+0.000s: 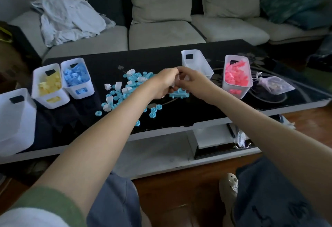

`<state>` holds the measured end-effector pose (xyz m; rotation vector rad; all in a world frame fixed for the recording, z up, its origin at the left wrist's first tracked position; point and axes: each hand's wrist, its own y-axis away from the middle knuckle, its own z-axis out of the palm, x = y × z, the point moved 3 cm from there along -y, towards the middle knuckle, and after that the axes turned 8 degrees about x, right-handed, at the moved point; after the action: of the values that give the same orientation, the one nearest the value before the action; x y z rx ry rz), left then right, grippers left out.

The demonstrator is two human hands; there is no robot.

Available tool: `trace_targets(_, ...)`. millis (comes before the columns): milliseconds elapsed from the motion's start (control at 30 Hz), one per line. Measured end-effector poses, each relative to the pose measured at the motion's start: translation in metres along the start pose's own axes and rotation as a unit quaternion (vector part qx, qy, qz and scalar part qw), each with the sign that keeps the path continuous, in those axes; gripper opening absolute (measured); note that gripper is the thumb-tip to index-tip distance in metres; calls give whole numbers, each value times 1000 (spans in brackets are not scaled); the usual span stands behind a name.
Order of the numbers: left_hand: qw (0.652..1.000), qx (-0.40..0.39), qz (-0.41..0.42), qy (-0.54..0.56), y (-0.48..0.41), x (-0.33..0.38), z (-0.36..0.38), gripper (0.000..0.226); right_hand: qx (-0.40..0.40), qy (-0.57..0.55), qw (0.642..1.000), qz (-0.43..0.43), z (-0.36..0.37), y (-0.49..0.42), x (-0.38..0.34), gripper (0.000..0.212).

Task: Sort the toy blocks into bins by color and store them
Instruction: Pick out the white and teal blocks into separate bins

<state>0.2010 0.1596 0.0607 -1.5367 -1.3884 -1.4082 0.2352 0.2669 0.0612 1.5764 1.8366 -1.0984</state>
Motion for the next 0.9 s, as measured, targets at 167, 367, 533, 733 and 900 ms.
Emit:
trace_targets(167, 998, -15, 5, -53, -31, 17, 37, 53, 46, -5, 999, 14, -37, -11, 25, 27)
trace_targets(367, 996, 6, -33, -78, -69, 23, 61, 54, 168, 29, 984, 57, -88, -42, 61, 18)
trace_targets(533, 994, -13, 26, -101, -89, 33, 92, 33, 226, 138, 963, 58, -122, -62, 90, 23)
trace_targets(733, 963, -3, 128, -236, -106, 29, 96, 29, 233, 156, 955, 92, -127, -62, 111, 25)
trace_targets(900, 887, 67, 134, -438, -124, 16, 73, 32, 180, 133, 973, 55, -98, -83, 102, 22)
